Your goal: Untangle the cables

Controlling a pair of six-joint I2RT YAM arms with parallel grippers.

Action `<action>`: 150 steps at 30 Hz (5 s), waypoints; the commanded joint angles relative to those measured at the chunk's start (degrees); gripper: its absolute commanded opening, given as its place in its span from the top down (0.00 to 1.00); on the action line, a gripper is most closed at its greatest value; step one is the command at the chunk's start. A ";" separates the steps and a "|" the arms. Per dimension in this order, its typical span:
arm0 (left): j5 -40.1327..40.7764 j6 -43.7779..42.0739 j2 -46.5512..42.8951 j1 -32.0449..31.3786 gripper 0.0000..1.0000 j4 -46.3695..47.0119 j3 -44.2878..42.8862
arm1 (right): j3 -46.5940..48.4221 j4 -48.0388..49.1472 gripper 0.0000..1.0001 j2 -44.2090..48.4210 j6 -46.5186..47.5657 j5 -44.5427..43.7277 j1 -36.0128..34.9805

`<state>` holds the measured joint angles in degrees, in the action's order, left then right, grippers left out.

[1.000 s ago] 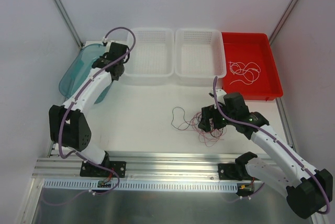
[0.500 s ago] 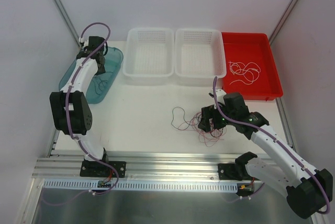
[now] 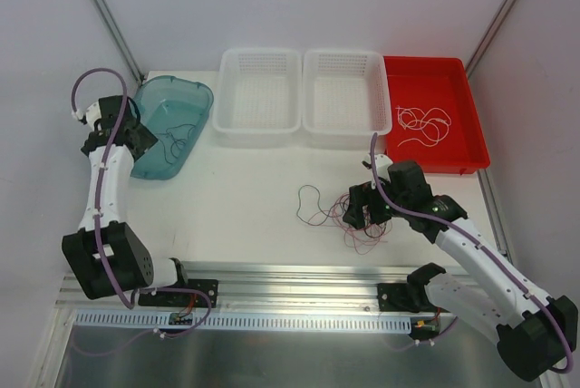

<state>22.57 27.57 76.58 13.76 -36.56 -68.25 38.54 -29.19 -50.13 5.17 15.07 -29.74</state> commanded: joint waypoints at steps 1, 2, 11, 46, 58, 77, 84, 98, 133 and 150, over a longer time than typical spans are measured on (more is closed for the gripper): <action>-8.23 5.91 -0.38 3.89 0.01 0.60 4.26 | 0.57 0.80 0.12 1.09 0.10 0.84 -0.58; -10.85 6.09 -0.11 4.60 0.01 1.48 4.87 | 0.65 0.89 0.12 1.26 0.10 0.84 -0.59; -22.38 9.25 10.60 6.89 0.01 7.90 3.39 | 0.65 0.36 0.12 1.35 0.19 0.22 -0.59; -35.23 11.36 8.17 -5.74 0.01 14.14 -0.67 | 3.91 -4.47 0.11 -0.32 -8.94 -16.71 -0.67; -21.53 17.16 -9.17 -33.60 0.01 13.35 17.62 | 2.59 -0.53 0.09 -7.70 -18.52 -22.54 -0.23; -18.09 28.59 24.40 -63.32 0.21 13.35 2.51 | -2.60 5.19 0.09 -9.81 -21.17 -22.02 -0.24; -17.91 31.84 28.19 -65.44 0.44 13.35 4.00 | -4.09 6.34 0.09 -9.99 -20.99 -21.49 -0.32; -1.24 24.13 15.28 -65.97 1.00 5.90 4.88 | -5.94 7.13 0.44 -13.06 -20.55 -21.31 -0.32; 18.40 -7.70 -16.55 -31.25 1.00 -14.51 -29.56 | -4.00 -4.56 0.97 -6.03 -18.80 -26.15 9.08; 16.19 -19.92 9.44 -24.22 1.00 -6.16 -57.93 | 0.04 -5.52 0.34 -1.82 -12.03 -17.27 8.99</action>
<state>38.39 11.88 82.17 -12.16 -46.17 -119.33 35.57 -33.52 -54.43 -9.26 -4.75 -20.86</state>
